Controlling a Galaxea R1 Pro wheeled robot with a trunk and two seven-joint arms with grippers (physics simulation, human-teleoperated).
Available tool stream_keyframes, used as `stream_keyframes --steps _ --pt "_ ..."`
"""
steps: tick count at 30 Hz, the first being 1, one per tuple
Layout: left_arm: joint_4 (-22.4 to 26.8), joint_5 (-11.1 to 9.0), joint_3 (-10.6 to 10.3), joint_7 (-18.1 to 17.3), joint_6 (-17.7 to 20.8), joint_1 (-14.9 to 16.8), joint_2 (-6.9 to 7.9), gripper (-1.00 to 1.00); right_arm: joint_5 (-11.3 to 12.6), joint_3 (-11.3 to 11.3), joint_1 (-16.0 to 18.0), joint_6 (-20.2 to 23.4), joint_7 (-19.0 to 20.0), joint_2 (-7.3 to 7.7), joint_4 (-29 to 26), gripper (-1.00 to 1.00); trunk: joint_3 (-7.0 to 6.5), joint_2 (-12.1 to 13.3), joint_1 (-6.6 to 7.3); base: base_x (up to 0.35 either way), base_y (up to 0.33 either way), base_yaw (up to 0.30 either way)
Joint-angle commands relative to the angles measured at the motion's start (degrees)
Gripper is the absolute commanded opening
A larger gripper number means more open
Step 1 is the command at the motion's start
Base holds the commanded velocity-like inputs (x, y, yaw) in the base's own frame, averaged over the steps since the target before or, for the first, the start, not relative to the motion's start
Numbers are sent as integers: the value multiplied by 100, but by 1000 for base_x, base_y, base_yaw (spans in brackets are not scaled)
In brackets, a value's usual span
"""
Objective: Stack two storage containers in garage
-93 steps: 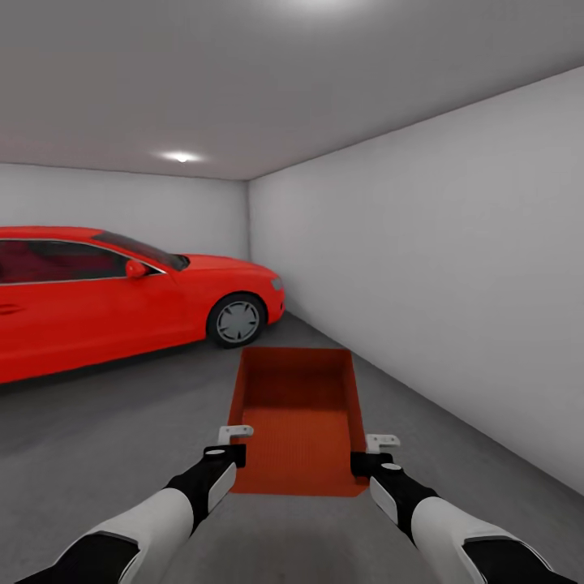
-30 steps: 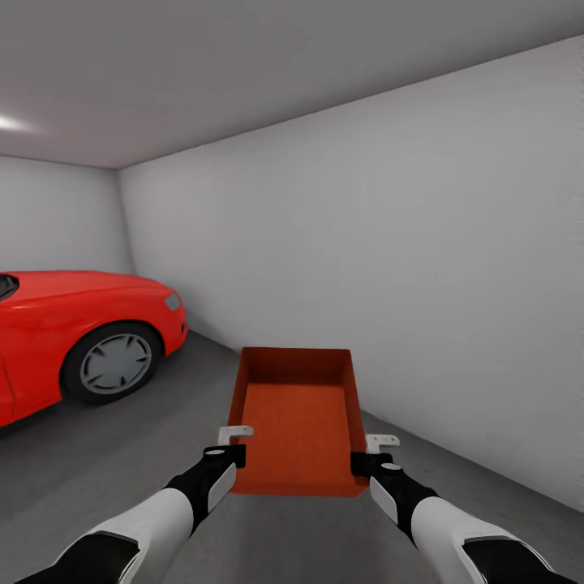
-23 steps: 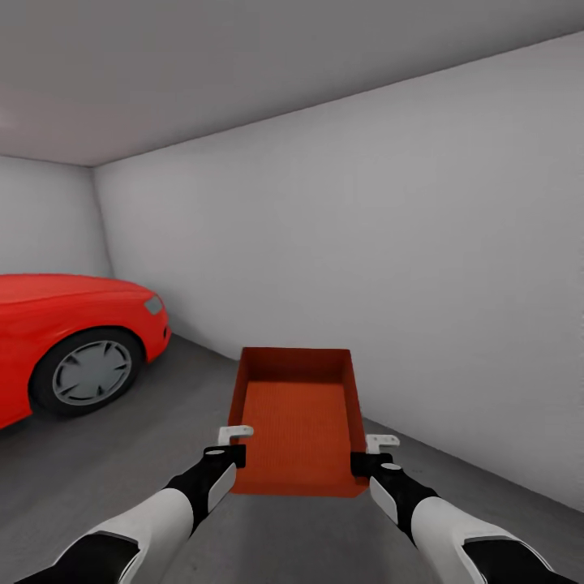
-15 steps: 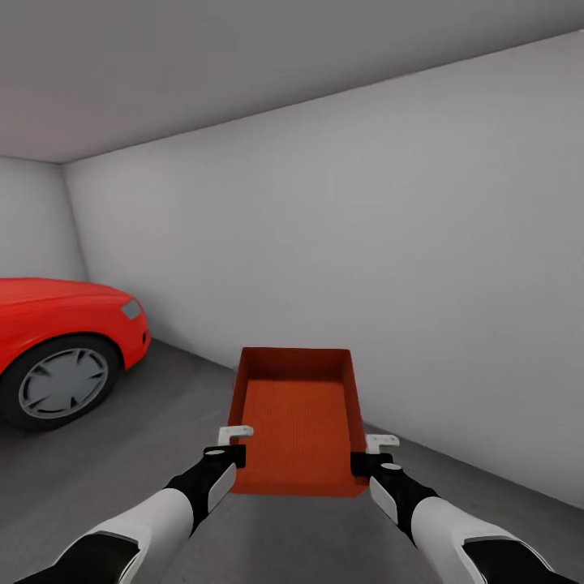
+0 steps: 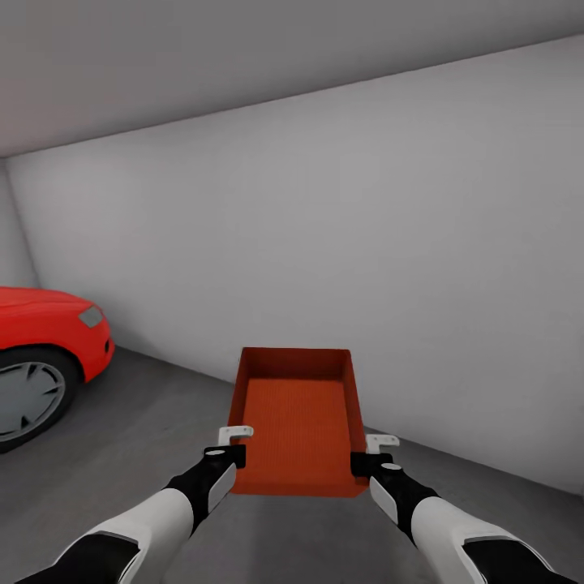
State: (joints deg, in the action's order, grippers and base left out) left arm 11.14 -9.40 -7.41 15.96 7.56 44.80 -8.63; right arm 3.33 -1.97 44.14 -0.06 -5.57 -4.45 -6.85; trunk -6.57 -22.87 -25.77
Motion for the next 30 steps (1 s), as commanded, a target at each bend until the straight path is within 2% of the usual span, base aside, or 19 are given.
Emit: stream_keyframes --steps 1,12,30 --pt "72 107 169 45 44 3 37 -100 45 30 -2 -3 -41 31 17 -100 3 -5 -2 0 0 -243" --pt "72 108 163 44 47 3 38 -100 45 30 -2 -3 -41 31 17 -100 3 -5 -2 22 7 -243" --pt "72 105 161 43 52 3 37 -100 45 39 -2 -3 -41 35 9 -100 3 -5 -2 239 181 -243"
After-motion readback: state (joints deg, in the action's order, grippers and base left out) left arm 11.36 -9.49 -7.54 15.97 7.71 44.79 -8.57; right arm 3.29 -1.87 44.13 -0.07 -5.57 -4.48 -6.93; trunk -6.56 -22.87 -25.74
